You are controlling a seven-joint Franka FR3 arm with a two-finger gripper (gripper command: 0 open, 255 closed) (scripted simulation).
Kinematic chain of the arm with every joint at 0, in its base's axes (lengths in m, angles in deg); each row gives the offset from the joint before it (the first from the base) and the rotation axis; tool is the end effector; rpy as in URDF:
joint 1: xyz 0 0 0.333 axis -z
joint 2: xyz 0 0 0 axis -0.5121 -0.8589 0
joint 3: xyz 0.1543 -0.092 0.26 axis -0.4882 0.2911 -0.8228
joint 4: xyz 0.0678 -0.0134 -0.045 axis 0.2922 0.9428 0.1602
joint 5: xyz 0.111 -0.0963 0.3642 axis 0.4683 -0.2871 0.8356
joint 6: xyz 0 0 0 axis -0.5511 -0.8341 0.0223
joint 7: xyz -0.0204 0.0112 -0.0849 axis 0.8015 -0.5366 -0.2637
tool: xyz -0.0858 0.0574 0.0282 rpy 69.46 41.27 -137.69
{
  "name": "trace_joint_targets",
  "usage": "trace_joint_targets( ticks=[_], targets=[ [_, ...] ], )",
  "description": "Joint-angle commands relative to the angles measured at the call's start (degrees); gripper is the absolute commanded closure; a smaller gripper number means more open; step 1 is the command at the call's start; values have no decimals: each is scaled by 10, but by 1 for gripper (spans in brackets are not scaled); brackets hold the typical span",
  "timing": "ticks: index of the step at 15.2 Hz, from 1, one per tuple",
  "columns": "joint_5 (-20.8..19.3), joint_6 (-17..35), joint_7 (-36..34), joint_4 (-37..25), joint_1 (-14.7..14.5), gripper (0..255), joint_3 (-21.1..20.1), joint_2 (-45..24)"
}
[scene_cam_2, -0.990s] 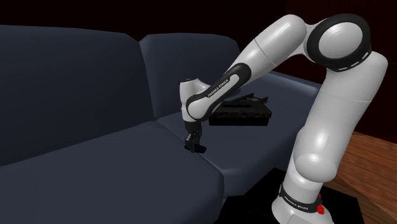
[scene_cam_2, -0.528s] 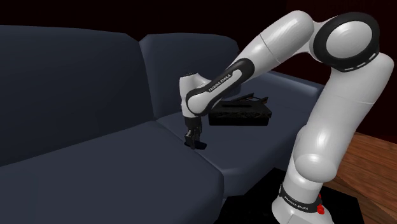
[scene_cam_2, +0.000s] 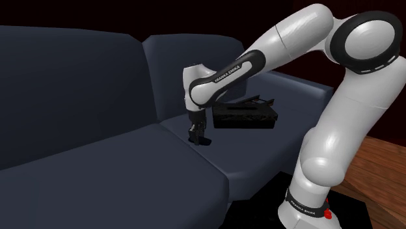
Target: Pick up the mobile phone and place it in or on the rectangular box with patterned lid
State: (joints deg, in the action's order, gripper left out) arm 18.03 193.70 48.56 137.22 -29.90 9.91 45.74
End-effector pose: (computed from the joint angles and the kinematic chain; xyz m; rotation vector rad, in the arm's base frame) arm 0.4629 0.0444 0.3959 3.0898 0.2463 -0.0831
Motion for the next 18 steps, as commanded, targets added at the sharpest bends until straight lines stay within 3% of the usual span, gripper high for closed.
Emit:
trace_joint_targets(
  ticks=[1,18],
  targets=[
    [1,-17,2,-9,0,255,1,8],
    [6,-152,10,-104,0,255,4,48]
  ],
)
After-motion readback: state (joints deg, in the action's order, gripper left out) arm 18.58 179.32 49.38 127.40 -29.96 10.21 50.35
